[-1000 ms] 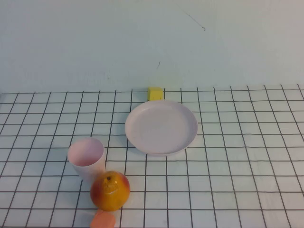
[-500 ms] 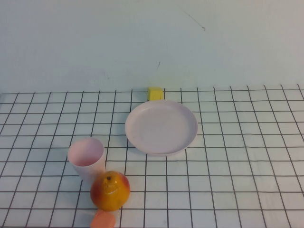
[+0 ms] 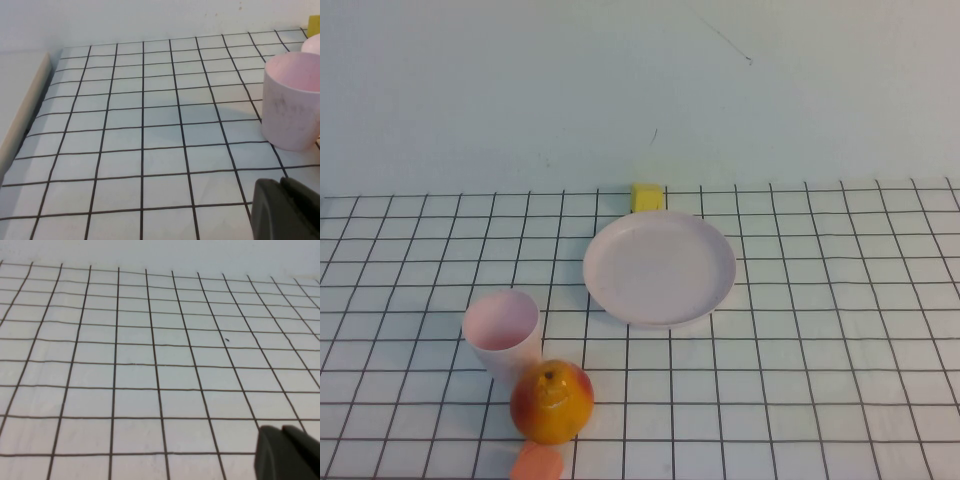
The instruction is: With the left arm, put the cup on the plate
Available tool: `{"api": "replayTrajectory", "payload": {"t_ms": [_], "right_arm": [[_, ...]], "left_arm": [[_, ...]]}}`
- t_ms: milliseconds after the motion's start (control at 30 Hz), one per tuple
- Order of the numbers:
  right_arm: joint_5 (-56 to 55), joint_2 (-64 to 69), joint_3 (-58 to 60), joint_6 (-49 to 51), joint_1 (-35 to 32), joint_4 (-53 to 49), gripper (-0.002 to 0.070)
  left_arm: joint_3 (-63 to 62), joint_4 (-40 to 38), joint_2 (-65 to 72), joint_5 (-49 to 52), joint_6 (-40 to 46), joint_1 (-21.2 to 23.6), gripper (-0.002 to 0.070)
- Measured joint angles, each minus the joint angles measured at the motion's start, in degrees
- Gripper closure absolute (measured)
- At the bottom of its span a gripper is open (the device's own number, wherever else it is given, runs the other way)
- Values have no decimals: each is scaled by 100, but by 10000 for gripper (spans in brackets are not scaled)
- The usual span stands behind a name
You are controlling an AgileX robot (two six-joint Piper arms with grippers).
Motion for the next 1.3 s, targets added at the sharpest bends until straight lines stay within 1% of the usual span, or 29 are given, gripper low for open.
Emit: {"api": "replayTrajectory", "payload": {"t_ms": [433, 533, 600, 700, 933, 1033, 1133, 1300], "right_arm": [[0, 0, 0, 0, 0, 0, 678], [0, 0, 0, 0, 0, 0, 678], [0, 0, 0, 0, 0, 0, 678], [0, 0, 0, 0, 0, 0, 678], [0, 0, 0, 0, 0, 0, 678], [0, 0, 0, 0, 0, 0, 678], [0, 0, 0, 0, 0, 0, 678], [0, 0, 0, 0, 0, 0, 678]], "left_arm": [[0, 0, 0, 0, 0, 0, 677], [13, 16, 0, -198, 0, 0, 677], [38, 61, 0, -511, 0, 0, 677], [36, 94, 0, -1251, 0, 0, 677], [36, 162, 0, -3503, 0, 0, 677], [36, 162, 0, -4249, 0, 0, 677], [36, 162, 0, -4673, 0, 0, 677], [36, 162, 0, -4801, 0, 0, 677]]}}
